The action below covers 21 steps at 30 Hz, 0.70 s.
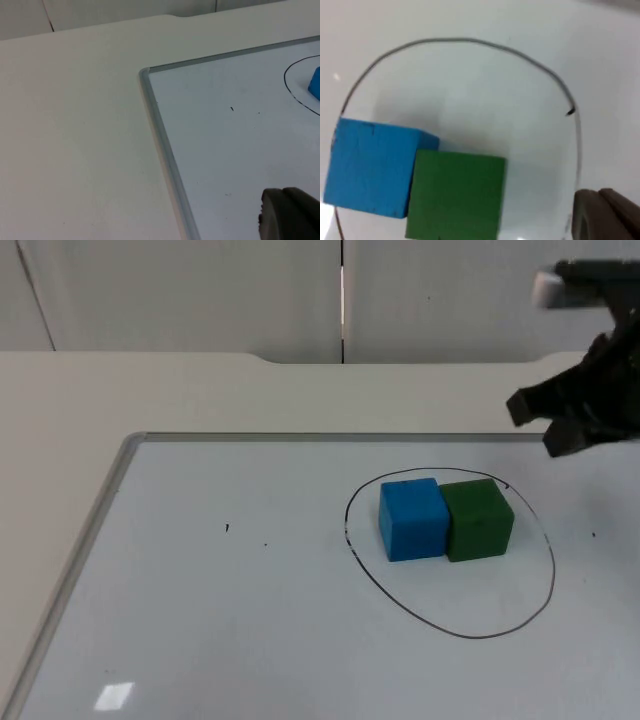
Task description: Push the two cubes into the marked area.
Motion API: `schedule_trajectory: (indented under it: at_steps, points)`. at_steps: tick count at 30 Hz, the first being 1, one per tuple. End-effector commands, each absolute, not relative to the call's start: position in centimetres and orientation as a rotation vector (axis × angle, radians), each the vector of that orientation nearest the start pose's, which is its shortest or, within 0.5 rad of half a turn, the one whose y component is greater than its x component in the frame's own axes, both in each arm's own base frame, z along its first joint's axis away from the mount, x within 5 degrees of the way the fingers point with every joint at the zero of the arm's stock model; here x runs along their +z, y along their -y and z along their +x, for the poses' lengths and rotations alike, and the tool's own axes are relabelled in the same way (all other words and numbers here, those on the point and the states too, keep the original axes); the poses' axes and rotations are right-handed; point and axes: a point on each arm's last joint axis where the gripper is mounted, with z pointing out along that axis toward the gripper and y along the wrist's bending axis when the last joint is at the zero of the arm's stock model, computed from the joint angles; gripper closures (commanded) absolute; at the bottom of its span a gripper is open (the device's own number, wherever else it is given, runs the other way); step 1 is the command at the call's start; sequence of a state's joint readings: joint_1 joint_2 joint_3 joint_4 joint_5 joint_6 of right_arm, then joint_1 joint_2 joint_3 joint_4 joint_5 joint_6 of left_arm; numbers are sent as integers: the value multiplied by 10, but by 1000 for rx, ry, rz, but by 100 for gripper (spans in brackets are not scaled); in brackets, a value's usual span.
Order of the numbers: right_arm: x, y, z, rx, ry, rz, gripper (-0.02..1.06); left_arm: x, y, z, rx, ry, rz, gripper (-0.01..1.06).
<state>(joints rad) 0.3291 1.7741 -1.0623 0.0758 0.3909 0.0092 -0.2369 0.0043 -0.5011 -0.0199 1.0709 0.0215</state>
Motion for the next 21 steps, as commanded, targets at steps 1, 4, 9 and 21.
schedule_trajectory:
  at_steps: [1, 4, 9, 21]
  points:
    - [212, -114, 333, 169, -2520, -356, 105, 275, 0, -5, -156, -2051, 253, 105]
    - [230, -111, 326, 159, -2484, -370, 105, 275, 0, -5, -156, -2051, 253, 105]
    - [288, -101, 301, 164, -2333, -368, 105, 275, 0, -5, -156, -2051, 253, 105]
    - [361, -73, 216, 201, -2070, -331, 105, 275, 0, -5, -156, -2051, 253, 105]
